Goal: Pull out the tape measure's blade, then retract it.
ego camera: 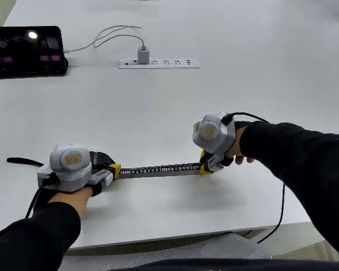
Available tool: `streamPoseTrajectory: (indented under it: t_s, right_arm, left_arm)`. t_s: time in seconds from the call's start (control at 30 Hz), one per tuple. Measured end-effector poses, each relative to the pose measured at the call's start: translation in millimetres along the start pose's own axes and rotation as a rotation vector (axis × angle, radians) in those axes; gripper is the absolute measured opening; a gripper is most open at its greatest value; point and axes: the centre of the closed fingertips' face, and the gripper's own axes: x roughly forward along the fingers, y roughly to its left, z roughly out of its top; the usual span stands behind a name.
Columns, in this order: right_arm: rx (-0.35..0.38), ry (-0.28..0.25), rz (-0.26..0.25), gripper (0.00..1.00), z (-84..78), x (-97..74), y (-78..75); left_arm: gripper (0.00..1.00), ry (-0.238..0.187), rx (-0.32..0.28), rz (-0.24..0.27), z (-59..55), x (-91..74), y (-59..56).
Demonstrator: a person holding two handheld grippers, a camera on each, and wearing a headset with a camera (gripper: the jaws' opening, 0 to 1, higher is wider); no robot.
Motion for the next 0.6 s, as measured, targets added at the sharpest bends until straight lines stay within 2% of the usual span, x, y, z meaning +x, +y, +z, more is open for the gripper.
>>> streamPoseTrajectory:
  t_s: [0.6]
  right_arm:
    - [0.022, -0.001, -0.003, 0.11, 4.4, 1.9, -0.2]
  left_arm:
    - [0.62, 0.004, 0.0, -0.001, -0.4, 2.3, 0.1]
